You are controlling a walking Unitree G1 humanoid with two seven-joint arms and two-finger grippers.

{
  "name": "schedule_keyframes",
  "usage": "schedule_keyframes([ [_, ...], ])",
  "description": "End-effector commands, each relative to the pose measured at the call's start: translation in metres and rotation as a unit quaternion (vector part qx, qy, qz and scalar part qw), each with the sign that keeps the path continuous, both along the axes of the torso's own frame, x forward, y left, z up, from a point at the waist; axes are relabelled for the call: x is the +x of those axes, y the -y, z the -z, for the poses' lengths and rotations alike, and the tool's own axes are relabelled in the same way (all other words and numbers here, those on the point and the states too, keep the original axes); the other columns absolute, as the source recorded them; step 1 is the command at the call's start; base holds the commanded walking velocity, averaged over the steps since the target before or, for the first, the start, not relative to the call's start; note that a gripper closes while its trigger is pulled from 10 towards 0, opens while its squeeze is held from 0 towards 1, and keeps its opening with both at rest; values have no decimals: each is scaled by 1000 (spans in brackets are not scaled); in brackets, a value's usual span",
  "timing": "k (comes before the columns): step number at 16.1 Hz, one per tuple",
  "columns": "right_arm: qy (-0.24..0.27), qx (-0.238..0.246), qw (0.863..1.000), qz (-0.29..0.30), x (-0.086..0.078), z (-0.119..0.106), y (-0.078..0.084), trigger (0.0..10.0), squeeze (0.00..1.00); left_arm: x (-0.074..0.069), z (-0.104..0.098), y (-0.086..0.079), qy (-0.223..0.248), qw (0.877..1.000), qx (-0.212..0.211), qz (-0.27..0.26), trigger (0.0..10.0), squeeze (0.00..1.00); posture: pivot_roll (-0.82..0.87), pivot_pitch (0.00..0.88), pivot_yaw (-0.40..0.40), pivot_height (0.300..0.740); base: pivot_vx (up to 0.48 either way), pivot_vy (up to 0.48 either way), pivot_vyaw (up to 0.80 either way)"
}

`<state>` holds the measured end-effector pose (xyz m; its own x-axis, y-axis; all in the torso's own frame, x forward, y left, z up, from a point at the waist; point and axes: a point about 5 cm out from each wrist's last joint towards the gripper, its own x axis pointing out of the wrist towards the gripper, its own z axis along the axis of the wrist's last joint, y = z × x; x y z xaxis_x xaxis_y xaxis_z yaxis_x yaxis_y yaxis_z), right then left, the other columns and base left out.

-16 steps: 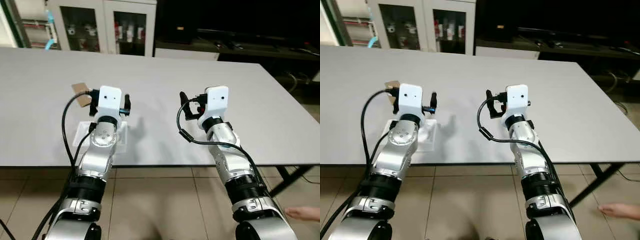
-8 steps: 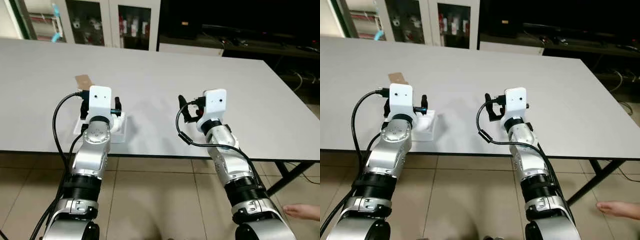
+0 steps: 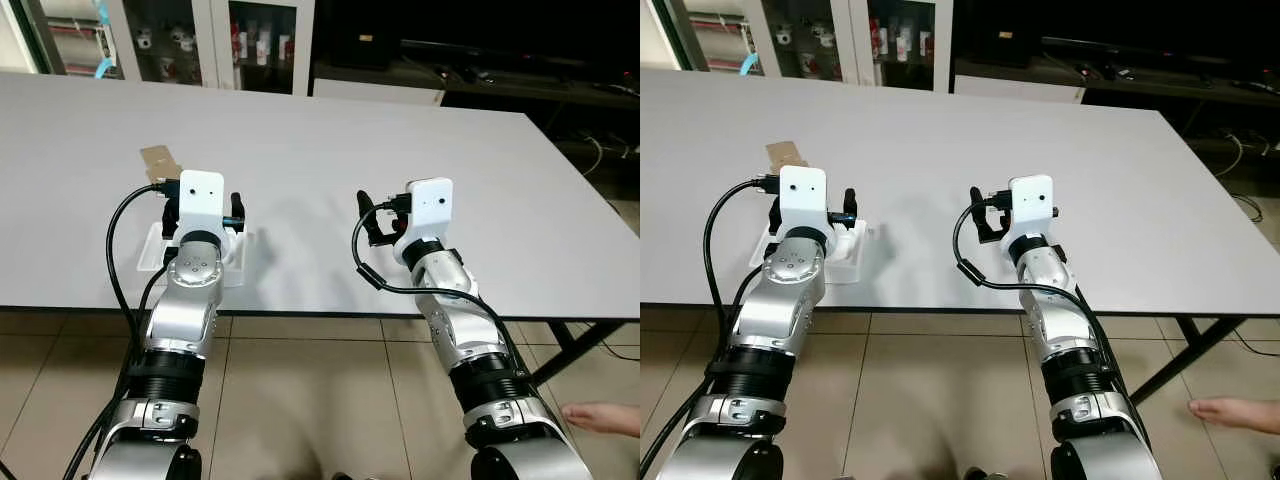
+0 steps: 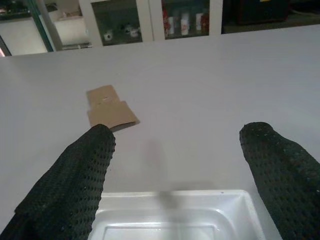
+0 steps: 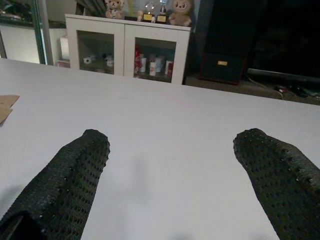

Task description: Picking trash to rubbish bin

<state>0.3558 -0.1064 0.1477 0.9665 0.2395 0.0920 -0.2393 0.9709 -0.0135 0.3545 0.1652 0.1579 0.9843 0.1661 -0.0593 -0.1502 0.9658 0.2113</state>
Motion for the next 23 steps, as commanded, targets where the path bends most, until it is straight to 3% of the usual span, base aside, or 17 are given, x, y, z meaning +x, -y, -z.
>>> schedule_keyframes([
  [1,1,-2,1000,1,0,-2,3,10000,0,-2,1,2,-1,1000,6,5,10000,0,12,14,-84,740,0,0,0],
  [6,-11,-12,1000,-4,0,2,1,10000,0,-3,-2,-1,0,1000,14,3,10000,0,15,15,-84,740,0,0,0],
  [8,-29,-31,999,17,1,9,4,10000,0,-5,-2,5,24,999,13,35,10000,0,16,16,-84,740,0,0,0],
  [10,-31,-15,999,13,0,10,5,10000,0,-11,-1,13,51,996,24,70,10000,0,14,17,-82,740,0,0,0],
  [12,-35,-6,999,-7,-1,10,3,10000,0,-12,5,14,39,996,31,69,10000,0,14,17,-82,740,0,0,0],
  [14,-65,56,990,-112,-8,10,-7,10000,0,-12,5,12,43,996,29,70,10000,0,14,20,-84,740,0,0,0],
  [16,-74,34,973,-216,-23,14,-14,10000,0,-13,6,8,43,996,32,70,10000,0,16,21,-86,740,0,0,0],
  [19,-76,68,956,-276,-34,11,-15,10000,0,-15,6,4,28,996,46,66,10000,0,14,24,-84,740,0,0,0],
  [21,-78,65,951,-291,-38,12,-18,10000,0,-15,5,3,8,997,55,59,10000,0,14,23,-81,740,0,0,0],
  [23,-81,71,948,-299,-41,12,-20,10000,0,-18,0,-6,-29,999,29,26,10000,0,24,28,-80,740,0,0,0],
])
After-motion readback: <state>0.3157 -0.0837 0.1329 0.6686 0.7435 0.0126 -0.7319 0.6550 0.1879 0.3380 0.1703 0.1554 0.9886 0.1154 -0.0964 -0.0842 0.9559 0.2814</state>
